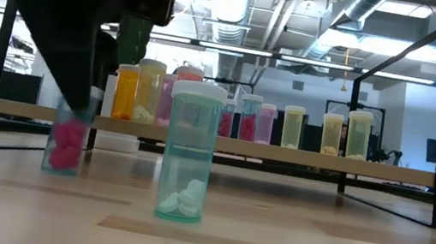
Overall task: Pick and place medicine bottles onto shelf by color
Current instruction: Put the blue pill bottle on the shelf
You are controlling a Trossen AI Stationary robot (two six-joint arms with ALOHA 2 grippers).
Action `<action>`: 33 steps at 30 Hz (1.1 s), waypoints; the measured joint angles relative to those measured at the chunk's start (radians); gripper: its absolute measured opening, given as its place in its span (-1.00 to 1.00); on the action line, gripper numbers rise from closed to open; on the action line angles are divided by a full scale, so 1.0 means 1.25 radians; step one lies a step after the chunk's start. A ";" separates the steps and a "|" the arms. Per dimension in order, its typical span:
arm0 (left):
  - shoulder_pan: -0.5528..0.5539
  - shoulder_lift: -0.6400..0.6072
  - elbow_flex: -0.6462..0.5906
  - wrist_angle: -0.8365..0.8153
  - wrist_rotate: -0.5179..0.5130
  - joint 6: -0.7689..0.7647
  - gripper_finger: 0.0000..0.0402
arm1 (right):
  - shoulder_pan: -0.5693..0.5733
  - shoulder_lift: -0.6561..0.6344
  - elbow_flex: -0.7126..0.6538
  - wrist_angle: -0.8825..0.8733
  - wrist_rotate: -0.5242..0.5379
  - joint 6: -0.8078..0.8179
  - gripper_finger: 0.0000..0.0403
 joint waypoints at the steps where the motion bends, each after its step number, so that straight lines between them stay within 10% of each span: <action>1: 0.000 0.002 0.008 -0.014 0.000 0.001 -0.18 | 0.000 0.000 0.000 0.000 0.000 0.000 -0.08; 15: -0.022 -0.024 0.153 -0.185 0.001 0.020 -0.14 | 0.000 0.000 0.000 0.000 0.000 0.000 -0.08; 25: -0.066 -0.249 0.221 -0.412 -0.004 -0.042 -0.13 | 0.000 0.000 0.000 0.000 0.000 0.000 -0.08; 33: -0.134 -0.442 0.222 -0.468 -0.172 -0.230 -0.13 | 0.000 0.000 0.000 0.000 0.000 0.000 -0.08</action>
